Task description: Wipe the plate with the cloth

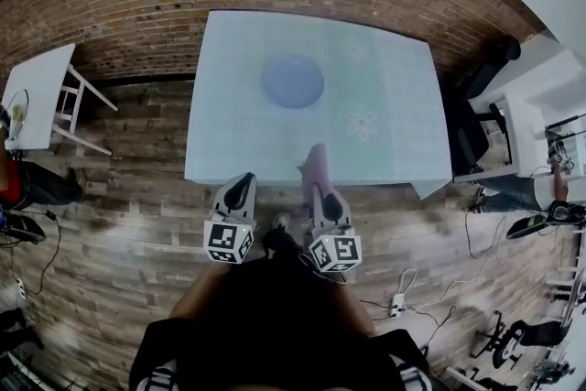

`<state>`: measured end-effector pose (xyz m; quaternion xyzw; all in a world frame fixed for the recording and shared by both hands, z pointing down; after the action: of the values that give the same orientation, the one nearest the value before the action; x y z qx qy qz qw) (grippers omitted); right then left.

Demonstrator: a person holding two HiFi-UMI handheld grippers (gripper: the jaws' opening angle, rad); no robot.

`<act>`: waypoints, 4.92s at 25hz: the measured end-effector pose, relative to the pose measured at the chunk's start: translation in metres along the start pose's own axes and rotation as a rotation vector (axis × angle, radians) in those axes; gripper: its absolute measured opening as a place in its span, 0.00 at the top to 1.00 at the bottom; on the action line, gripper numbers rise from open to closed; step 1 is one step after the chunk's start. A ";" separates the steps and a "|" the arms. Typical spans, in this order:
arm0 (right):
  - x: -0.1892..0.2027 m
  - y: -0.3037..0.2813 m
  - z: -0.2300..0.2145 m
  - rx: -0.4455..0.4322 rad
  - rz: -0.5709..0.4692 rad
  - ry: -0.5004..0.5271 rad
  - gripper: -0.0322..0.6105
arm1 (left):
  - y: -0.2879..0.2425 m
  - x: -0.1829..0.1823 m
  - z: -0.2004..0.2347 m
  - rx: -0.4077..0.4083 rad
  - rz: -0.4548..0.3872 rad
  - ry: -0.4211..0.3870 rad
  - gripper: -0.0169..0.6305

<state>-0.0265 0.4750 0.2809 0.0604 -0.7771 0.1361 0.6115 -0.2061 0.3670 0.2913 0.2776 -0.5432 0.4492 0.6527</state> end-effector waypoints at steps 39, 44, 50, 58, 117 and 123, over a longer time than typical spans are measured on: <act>-0.017 -0.263 -0.072 0.032 0.130 0.050 0.84 | -0.229 0.003 0.165 -0.053 0.194 0.125 0.91; -0.009 -0.296 -0.088 -0.032 0.177 0.064 0.84 | -0.259 0.026 0.173 -0.115 0.244 0.187 0.91; 0.006 -0.341 -0.103 -0.164 0.237 0.081 0.84 | -0.301 0.061 0.195 -0.238 0.306 0.282 0.90; 0.029 -0.380 -0.125 -0.297 0.310 0.121 0.84 | -0.344 0.126 0.209 -0.330 0.406 0.436 0.76; 0.205 -0.472 -0.047 -0.771 0.662 0.809 0.84 | -0.352 0.196 0.258 -0.130 0.668 0.471 0.88; 0.215 -0.485 -0.043 -0.794 0.637 0.882 0.84 | -0.355 0.197 0.258 -0.127 0.664 0.470 0.88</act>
<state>0.0872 0.0392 0.5643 -0.4626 -0.4254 0.0257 0.7774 -0.0087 0.0463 0.5903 -0.0640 -0.4663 0.6521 0.5944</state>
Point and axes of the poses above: the fingertips, and each gripper's own axes: y backward along the fingers, z to its left, x out of its underside, the point moved 6 cm from there along y, backward along the fingers, and after that the axes turned 10 degrees about x, right-handed, at the moved point
